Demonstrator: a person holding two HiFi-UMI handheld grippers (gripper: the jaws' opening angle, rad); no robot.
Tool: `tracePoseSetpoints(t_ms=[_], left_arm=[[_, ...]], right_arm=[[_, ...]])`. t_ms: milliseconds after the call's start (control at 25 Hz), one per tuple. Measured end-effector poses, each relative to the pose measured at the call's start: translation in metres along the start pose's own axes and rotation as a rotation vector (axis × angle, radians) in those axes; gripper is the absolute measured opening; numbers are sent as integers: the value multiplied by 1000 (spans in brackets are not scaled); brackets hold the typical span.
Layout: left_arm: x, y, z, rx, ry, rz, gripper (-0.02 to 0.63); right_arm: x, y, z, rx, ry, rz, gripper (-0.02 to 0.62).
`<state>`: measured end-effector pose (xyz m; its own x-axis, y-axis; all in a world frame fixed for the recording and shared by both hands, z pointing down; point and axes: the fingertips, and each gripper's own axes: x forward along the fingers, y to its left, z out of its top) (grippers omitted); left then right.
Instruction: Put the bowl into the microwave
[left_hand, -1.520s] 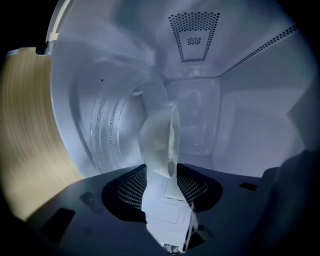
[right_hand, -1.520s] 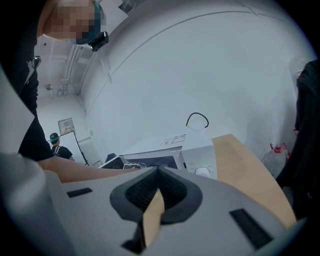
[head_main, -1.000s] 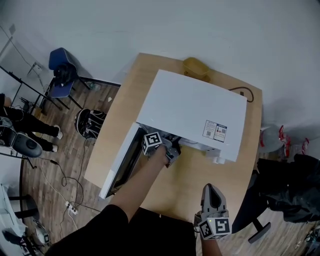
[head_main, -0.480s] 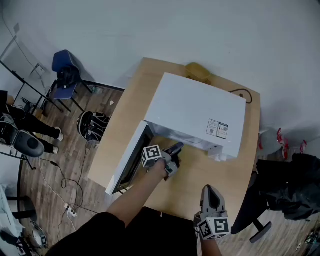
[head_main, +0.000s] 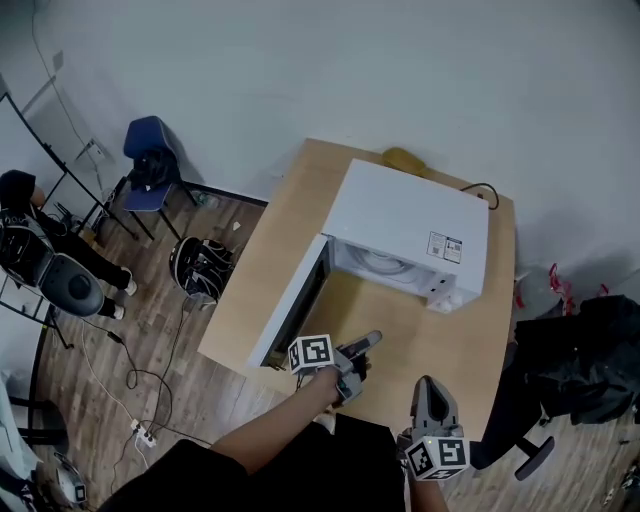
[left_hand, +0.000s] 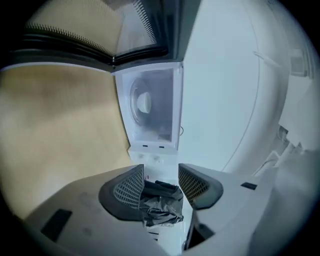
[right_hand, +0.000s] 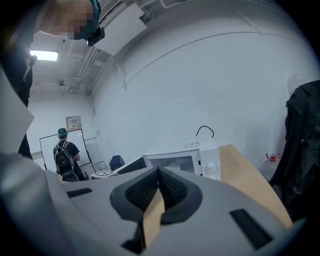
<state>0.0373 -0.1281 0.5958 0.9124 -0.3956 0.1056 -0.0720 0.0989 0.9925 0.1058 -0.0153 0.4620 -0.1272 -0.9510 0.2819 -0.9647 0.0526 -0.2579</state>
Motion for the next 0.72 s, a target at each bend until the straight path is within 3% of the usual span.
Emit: tracePoseSetpoints(t_ms=[120,240,360,560,720], left_arm=[[-35,-30,-25,107,26,-36,195],[-75,-60,-44,267,6,-67,195],[-116,-84,-58,489,-44,-70,192],[-184,-119,-77,796,-143,-26,75],[-205,-145,-119,1156,-141,57,26]], right_arm=[[-23,12,-4,-11,-15,-18,59],[-49,23,-7,-22,-21,-40,59],[-73,30,-17,-24,-10,-70,59],[-103,58,-39,-22,38,-58,59],[-116,83,-39,-63,48,21,59]])
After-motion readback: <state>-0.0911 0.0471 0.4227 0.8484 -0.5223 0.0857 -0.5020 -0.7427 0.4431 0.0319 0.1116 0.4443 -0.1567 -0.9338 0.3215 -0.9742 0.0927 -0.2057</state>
